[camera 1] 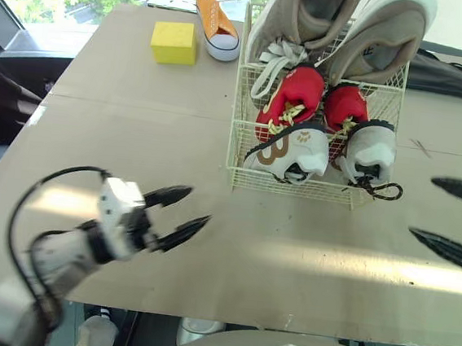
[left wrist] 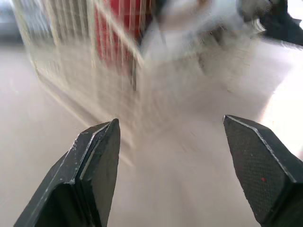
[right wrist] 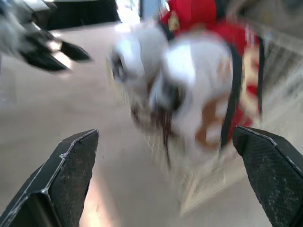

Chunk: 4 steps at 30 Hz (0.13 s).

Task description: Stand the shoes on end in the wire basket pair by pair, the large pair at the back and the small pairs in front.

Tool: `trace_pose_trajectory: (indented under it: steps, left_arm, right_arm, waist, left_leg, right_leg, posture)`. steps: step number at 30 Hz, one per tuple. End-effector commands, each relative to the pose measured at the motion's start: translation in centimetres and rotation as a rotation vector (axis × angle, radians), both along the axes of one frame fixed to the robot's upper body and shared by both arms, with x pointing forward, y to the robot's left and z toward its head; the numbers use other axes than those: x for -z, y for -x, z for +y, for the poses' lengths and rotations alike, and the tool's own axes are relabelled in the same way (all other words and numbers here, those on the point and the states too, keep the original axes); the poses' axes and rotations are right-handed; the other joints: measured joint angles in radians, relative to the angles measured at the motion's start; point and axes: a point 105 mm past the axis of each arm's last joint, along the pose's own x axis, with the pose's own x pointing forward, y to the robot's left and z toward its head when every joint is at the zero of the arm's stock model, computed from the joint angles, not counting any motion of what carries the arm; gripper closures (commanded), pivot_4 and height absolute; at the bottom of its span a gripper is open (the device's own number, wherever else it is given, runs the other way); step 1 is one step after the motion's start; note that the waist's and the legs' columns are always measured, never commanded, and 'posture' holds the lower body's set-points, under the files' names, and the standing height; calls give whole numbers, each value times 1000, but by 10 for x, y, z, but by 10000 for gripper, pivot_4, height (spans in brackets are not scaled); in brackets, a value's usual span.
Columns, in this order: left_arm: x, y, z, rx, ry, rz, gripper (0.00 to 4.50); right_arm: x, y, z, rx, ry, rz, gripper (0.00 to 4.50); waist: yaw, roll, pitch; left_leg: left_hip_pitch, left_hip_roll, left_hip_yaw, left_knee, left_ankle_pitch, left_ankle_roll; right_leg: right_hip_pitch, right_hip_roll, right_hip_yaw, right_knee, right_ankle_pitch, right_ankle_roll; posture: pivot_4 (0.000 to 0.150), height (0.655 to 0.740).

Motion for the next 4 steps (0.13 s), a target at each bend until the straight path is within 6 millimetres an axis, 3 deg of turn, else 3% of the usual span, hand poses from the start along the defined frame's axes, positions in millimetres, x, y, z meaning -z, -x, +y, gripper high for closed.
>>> trace_pose_trajectory:
  steps: [1,4]
  left_arm:
    - [-14,8,14,31,-11,48,7288]
    - [-14,10,26,25,-23,80,7288]
  right_arm:
    - [5,10,-16,62,80,-25,0]
    - [18,15,-27,99,108,5,0]
  waist:
    - [-2,5,2]
    - [-5,6,3]
  left_leg:
    - [0,-1,2,0,0,0]
    - [1,-1,4,0,-3,-4]
  right_leg:
    - [0,-1,1,-1,0,0]
    - [0,-1,2,-1,0,0]
  posture:
    - [1500,7400]
    - [1500,7400]
